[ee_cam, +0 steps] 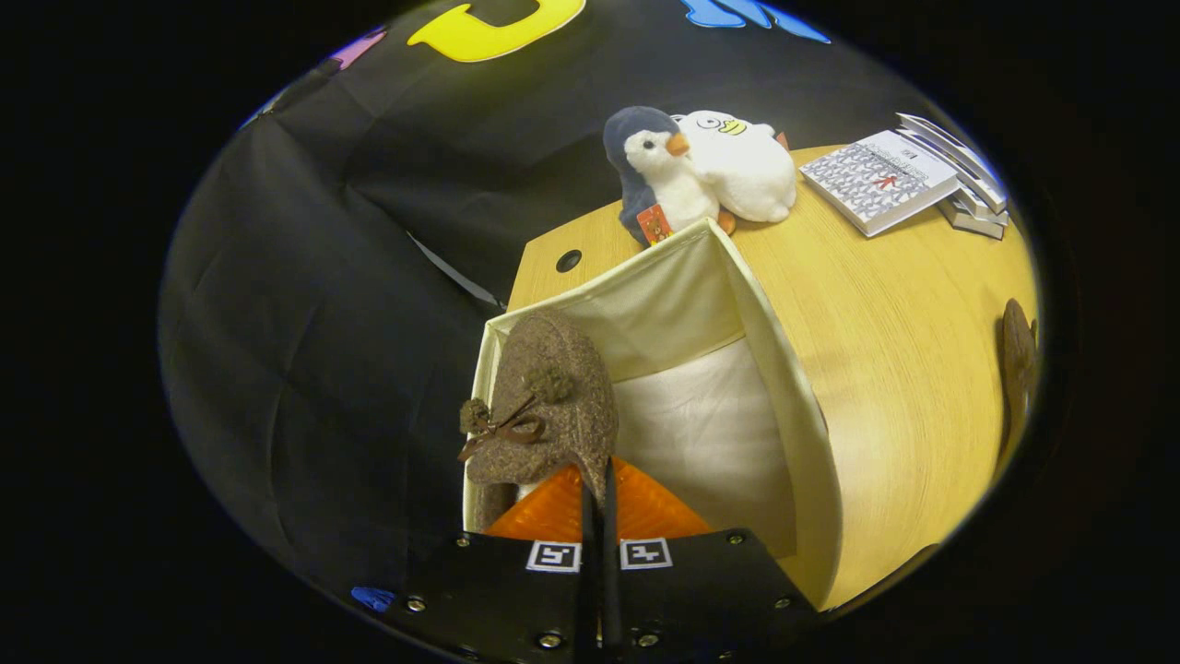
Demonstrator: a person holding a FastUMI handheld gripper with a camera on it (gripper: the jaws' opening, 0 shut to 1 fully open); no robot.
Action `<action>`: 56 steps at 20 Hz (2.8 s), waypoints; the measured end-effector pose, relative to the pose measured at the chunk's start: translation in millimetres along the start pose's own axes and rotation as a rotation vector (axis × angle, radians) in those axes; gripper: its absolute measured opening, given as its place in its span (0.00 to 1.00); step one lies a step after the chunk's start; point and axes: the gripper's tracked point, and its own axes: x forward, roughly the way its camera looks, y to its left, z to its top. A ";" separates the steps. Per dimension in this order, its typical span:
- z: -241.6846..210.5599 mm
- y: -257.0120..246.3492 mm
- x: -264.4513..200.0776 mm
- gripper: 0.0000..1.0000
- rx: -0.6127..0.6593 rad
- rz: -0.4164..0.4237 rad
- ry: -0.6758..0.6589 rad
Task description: Open the storage box then place both shoes into the box .Put the left shoe in first, then the right shoe, with the right side of both shoes facing outward in a uniform manner.
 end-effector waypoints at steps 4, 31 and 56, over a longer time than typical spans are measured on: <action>-5.0 15.8 2.9 0.18 -0.017 0.083 0.029; 86.8 -137.3 -177.4 0.98 -0.225 0.013 -0.260; 37.2 -406.2 -216.4 0.98 -0.209 -0.390 -0.125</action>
